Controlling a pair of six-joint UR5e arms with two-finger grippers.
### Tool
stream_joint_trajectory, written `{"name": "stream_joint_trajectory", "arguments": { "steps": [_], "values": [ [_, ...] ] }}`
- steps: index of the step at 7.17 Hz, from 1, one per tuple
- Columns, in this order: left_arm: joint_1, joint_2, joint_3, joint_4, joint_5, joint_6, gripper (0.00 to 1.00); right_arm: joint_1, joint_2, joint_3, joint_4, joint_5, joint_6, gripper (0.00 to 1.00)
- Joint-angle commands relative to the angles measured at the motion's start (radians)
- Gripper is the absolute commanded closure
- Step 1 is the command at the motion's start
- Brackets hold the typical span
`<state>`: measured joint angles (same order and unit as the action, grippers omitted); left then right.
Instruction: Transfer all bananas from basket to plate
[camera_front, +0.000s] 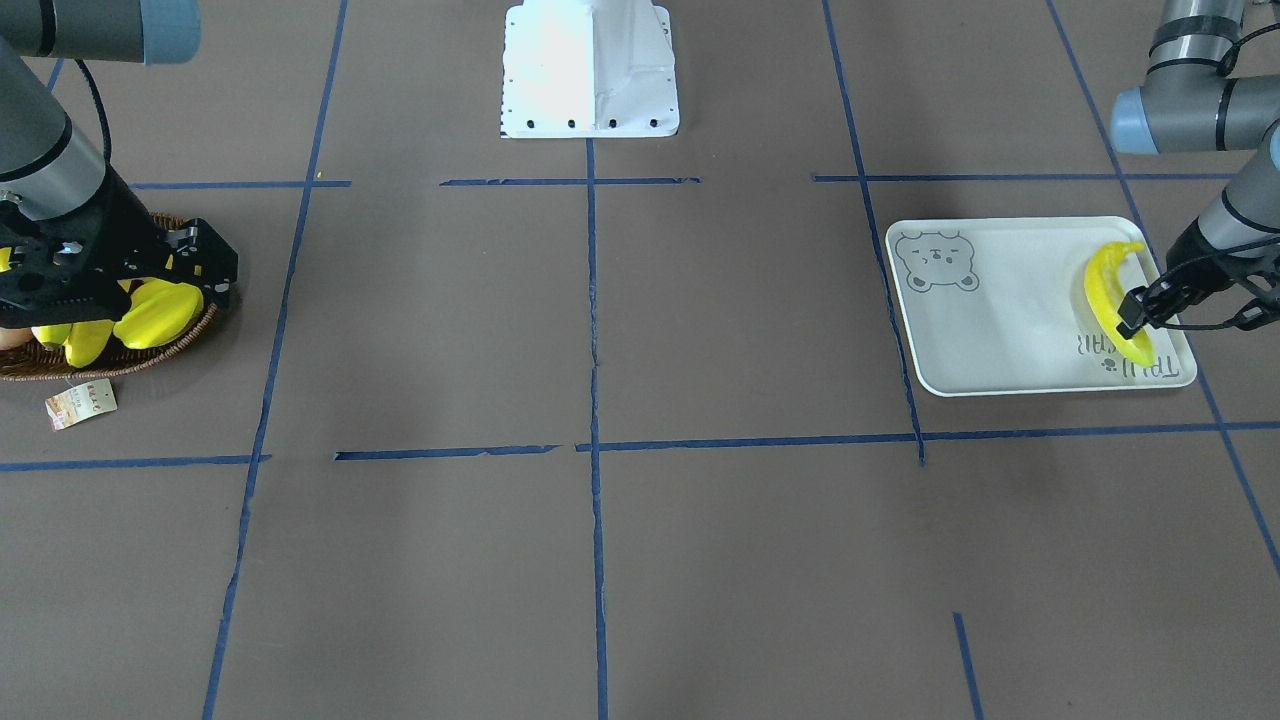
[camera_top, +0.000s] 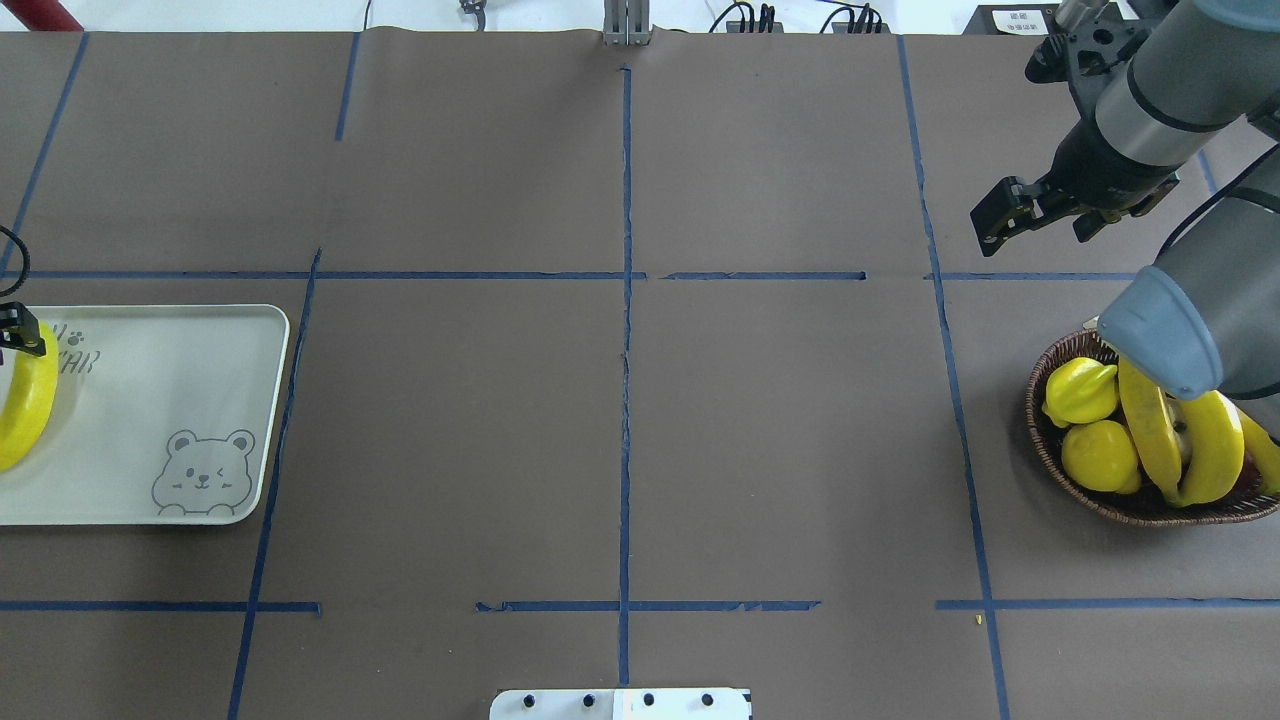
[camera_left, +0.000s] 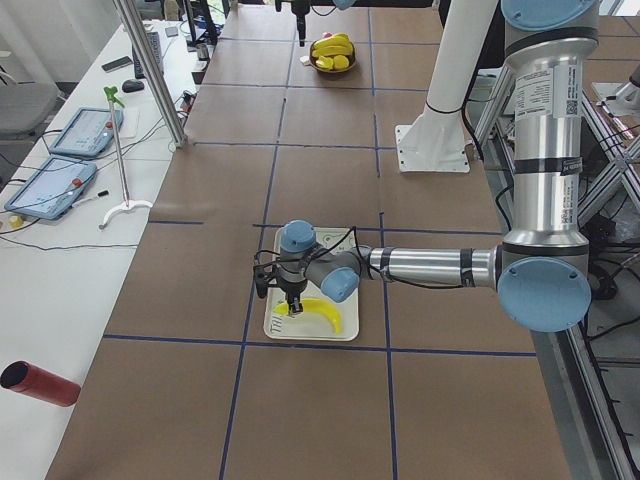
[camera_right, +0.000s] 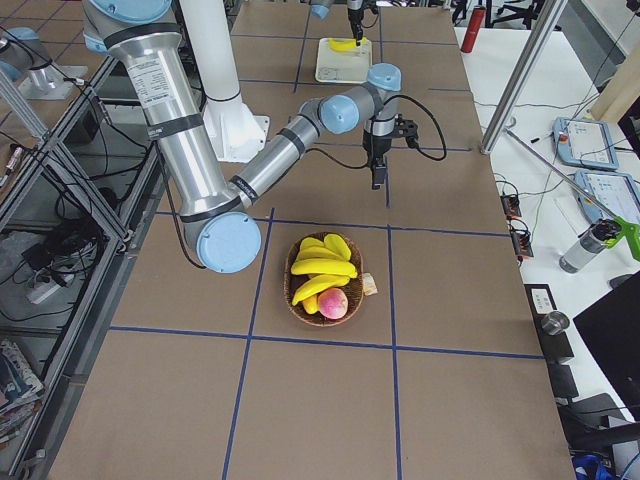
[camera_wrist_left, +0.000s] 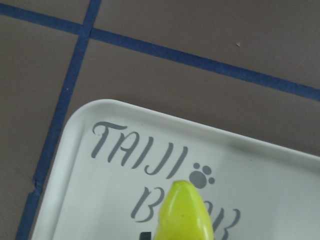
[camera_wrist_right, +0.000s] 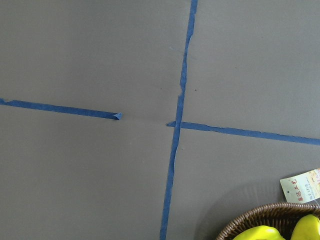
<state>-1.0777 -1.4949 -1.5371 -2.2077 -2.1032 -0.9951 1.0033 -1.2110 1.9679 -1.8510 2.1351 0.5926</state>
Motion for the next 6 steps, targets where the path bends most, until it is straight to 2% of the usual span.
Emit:
{"name": "stream_joint_trajectory", "arguments": {
  "steps": [1, 2, 3, 4, 5, 6],
  "values": [
    [-0.034, -0.007, -0.001, 0.003, -0.010, 0.039, 0.00, 0.004, -0.010, 0.000, 0.001, 0.000, -0.014, 0.00],
    [-0.077, -0.013, -0.011, 0.017, -0.056, 0.077, 0.00, 0.020, -0.033, 0.003, 0.003, 0.000, -0.061, 0.00],
    [-0.120, -0.024, -0.011, 0.016, -0.152, 0.082, 0.00, 0.035, -0.086, 0.038, 0.006, 0.000, -0.107, 0.00],
    [-0.136, -0.042, -0.027, 0.013, -0.209, 0.082, 0.00, 0.041, -0.182, 0.110, 0.012, -0.004, -0.153, 0.00],
    [-0.136, -0.065, -0.035, 0.016, -0.213, 0.082, 0.00, 0.049, -0.290, 0.176, 0.013, -0.010, -0.199, 0.00],
    [-0.134, -0.077, -0.034, 0.017, -0.212, 0.081, 0.00, 0.047, -0.399, 0.196, 0.080, -0.024, -0.195, 0.00]
  ]
}}
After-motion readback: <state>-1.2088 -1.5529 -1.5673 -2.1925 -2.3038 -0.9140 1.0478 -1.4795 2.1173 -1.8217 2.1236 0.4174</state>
